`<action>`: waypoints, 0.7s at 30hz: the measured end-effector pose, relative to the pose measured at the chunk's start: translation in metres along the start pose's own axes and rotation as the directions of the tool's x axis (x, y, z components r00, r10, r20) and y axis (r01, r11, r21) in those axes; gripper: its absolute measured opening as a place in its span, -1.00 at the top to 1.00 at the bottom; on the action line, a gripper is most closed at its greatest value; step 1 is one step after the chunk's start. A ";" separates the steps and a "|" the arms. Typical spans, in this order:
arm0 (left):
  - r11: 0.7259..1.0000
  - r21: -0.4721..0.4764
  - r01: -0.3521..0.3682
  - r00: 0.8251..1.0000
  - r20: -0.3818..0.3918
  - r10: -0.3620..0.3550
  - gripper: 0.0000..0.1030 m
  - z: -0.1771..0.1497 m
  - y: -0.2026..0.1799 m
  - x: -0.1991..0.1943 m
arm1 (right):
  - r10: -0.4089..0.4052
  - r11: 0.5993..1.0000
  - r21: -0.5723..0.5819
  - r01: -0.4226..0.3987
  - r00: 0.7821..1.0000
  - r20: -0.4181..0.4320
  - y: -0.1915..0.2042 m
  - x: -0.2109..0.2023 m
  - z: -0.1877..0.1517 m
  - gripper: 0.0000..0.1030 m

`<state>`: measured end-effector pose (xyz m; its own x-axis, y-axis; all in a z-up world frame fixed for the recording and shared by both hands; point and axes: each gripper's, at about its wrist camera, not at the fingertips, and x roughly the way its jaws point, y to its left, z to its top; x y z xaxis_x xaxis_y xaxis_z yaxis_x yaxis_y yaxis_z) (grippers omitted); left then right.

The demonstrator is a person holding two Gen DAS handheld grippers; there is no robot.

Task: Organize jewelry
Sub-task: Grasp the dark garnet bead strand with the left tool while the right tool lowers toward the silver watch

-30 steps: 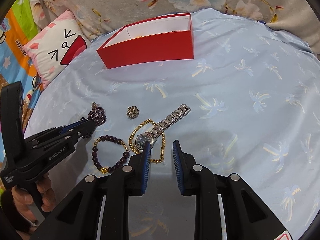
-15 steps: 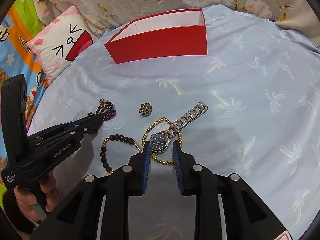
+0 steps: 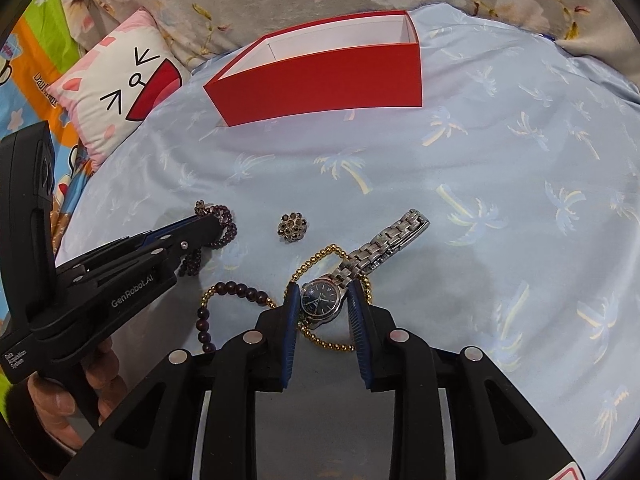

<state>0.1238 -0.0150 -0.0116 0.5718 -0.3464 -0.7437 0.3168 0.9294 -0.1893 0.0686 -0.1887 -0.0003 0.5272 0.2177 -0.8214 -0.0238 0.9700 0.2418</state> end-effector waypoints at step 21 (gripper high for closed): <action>1.000 -0.009 0.011 1.000 0.007 -0.011 0.81 -0.001 0.000 0.001 | 0.003 0.999 0.036 -0.003 1.000 0.014 0.001 0.000 -0.004 0.38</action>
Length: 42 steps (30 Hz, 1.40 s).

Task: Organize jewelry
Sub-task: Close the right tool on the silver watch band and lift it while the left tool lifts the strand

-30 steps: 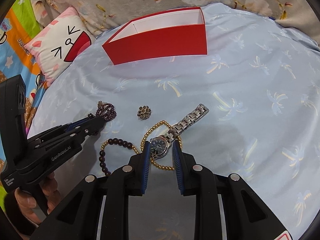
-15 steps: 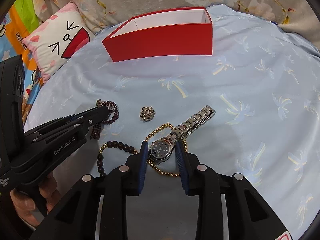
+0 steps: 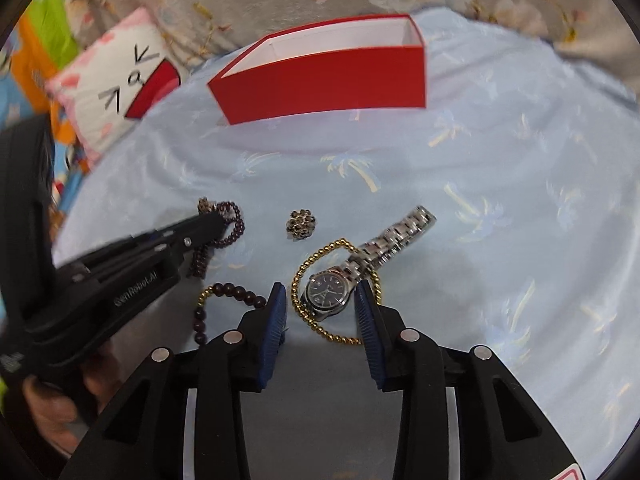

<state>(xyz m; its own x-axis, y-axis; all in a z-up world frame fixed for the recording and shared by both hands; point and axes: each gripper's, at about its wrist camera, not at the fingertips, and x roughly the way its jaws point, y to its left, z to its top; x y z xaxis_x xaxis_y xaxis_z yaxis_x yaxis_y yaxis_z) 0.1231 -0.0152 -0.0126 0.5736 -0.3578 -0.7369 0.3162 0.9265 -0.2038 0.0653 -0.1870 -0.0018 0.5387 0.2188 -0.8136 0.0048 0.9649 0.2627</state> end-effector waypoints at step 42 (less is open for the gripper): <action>0.999 -0.028 0.044 0.999 -0.014 -0.044 0.83 -0.003 0.002 -0.005 | -0.067 0.998 -0.008 0.067 0.998 0.022 0.001 -0.007 -0.001 0.86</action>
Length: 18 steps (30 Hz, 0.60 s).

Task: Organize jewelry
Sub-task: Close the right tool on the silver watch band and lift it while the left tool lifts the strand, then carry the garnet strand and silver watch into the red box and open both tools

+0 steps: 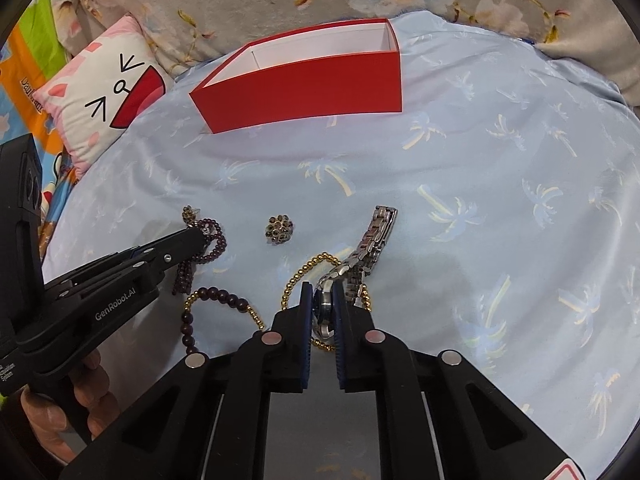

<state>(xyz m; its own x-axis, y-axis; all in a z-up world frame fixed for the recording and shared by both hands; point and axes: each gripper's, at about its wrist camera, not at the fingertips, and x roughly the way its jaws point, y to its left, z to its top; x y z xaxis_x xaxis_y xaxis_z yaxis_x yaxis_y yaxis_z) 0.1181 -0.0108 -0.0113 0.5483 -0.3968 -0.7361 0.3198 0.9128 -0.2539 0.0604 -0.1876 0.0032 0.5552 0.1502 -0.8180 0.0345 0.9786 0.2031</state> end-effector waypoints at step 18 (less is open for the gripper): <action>0.998 0.006 0.062 0.997 0.051 -0.062 0.83 0.019 -0.012 -0.031 | 0.064 0.998 0.010 -0.066 0.986 0.154 -0.002 -0.055 0.035 0.86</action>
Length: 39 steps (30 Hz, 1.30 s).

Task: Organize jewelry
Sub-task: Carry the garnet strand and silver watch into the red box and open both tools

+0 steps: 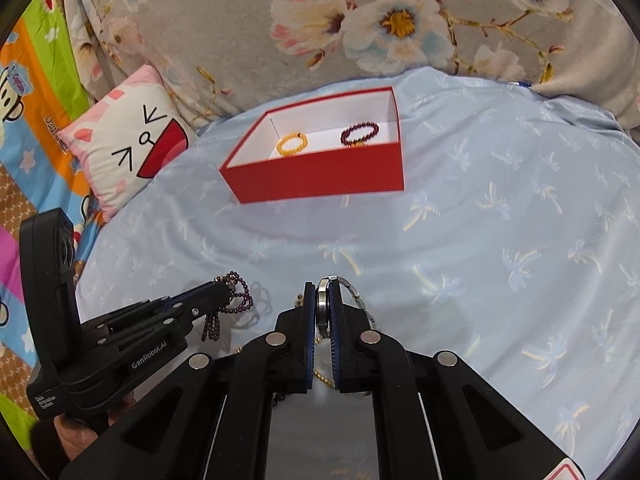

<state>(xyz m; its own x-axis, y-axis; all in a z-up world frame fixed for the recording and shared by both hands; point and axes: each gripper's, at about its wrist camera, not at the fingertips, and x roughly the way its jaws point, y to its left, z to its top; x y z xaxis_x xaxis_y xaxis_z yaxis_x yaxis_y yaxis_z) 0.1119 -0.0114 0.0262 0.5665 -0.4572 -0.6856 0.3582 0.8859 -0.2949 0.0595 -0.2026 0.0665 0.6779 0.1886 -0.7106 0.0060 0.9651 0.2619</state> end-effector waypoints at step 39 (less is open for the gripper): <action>1.000 -0.012 0.007 0.999 -0.035 -0.008 0.83 0.229 0.016 0.146 | 0.153 0.985 0.083 -0.148 0.987 -0.053 -0.046 0.172 0.221 0.86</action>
<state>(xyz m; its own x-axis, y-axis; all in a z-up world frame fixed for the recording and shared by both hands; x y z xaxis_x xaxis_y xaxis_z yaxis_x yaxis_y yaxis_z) 0.3707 -0.0818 0.0738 0.5375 -0.4610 -0.7061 0.3533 0.8834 -0.3078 0.3383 -0.2547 0.0766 0.6311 0.3434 -0.6956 -0.0340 0.9081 0.4175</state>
